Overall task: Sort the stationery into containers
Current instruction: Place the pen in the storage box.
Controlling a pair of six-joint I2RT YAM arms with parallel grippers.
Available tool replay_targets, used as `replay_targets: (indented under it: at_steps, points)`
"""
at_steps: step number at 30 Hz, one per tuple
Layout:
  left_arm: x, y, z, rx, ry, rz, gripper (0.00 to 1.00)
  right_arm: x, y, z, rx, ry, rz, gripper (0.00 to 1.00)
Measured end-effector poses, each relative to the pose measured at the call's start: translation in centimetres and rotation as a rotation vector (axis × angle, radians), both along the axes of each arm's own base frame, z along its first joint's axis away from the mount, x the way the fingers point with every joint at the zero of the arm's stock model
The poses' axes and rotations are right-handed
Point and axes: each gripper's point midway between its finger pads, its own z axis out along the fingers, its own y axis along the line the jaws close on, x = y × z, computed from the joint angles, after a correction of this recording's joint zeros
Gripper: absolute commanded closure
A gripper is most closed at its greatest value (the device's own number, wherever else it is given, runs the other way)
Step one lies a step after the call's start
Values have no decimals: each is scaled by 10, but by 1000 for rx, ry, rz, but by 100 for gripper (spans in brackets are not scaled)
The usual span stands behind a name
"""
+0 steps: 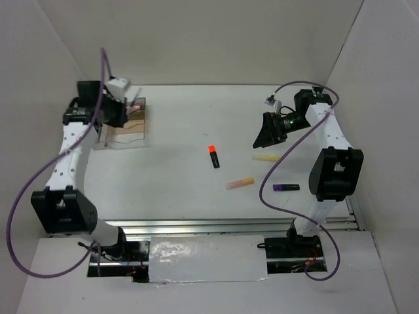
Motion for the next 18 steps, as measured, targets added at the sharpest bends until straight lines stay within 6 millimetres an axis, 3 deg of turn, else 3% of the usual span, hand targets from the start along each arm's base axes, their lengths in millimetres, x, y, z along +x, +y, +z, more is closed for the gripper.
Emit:
replay_targets:
  at_steps: [4,8,12,18]
  points:
    - [45,111,-14,-97,57,264,100,-18,11,-13,10,65,30,0]
    - [56,186,-42,-172,125,420,100,-32,20,-22,11,117,55,0]
    - [60,221,-56,-203,153,473,100,-39,29,-25,9,133,81,0]
    - [65,241,-78,-217,184,476,100,-42,35,-27,7,142,97,0]
